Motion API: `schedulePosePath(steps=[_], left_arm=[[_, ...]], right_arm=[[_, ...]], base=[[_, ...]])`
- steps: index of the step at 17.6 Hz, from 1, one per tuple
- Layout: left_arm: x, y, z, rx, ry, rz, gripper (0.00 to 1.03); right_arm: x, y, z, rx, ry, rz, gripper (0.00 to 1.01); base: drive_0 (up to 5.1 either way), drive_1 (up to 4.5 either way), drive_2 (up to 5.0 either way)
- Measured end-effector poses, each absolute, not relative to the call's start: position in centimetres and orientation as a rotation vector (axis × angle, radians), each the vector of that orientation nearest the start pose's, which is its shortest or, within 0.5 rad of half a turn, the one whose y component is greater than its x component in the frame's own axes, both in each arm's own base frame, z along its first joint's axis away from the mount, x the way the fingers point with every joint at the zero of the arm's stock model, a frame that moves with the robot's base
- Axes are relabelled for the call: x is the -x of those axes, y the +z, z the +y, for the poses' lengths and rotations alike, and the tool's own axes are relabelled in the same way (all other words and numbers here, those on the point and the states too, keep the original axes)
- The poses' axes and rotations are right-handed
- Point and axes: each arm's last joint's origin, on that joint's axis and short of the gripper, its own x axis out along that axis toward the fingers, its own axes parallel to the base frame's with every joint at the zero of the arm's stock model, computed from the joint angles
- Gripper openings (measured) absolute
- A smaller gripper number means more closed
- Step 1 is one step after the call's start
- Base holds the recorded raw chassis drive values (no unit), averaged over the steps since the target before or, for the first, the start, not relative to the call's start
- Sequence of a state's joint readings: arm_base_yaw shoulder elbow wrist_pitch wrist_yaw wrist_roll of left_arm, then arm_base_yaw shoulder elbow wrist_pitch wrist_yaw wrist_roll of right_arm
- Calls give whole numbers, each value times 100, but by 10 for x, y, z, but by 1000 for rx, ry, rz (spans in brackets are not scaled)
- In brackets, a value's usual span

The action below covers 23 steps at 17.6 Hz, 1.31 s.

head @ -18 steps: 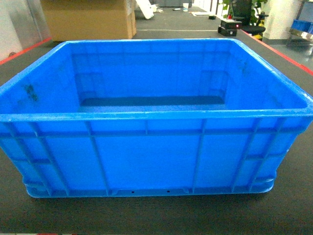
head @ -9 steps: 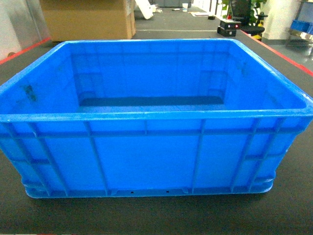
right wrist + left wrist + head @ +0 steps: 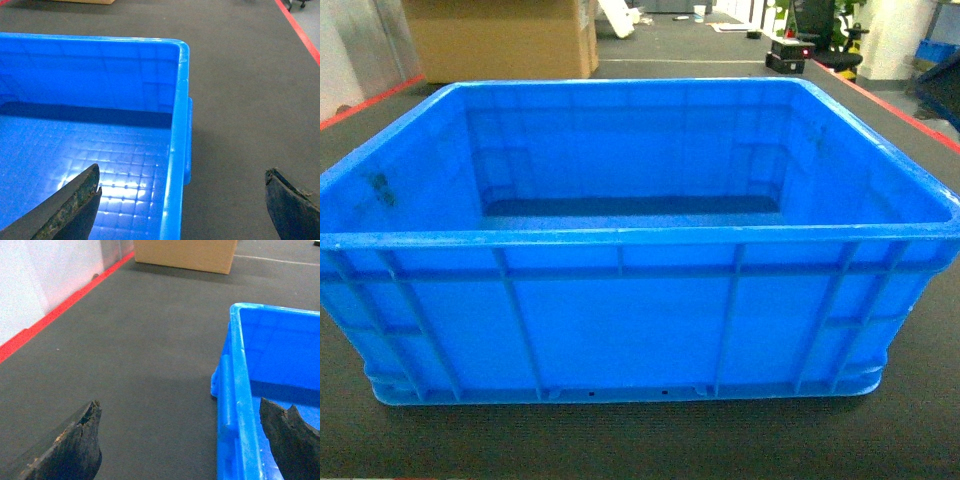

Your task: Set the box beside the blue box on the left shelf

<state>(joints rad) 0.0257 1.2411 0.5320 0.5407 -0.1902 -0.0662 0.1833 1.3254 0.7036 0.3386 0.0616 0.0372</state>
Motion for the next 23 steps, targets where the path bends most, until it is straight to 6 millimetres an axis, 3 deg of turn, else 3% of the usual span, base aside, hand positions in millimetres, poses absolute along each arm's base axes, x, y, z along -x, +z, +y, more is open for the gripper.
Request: schedulePosePath(steps=[3,6,11,19,20,23], left_arm=[[-292,214,1,57,174,264,98],[-308,204,-6,65,148,354,98],[-324,193,-16,100,105,469,98],[-331,189,-12,82,120,492,98],[-332,190,-12,73,119,499,98],[-332,190,-12,48,124,517,70]], right_arm=[[-324,230,58,-11,112,373,98],[-340,213,61,-6,110,447,98],[-347,201,63,-32,110,503,98],[-349,193,61,-49,114,537,98],[-349,193,61,-50,114,538,91],[-348,192,61,-48,114,548,60]], base=[[0,0,0],[0,0,0],[0,0,0],[0,0,0],[0,0,0],[0,0,0]])
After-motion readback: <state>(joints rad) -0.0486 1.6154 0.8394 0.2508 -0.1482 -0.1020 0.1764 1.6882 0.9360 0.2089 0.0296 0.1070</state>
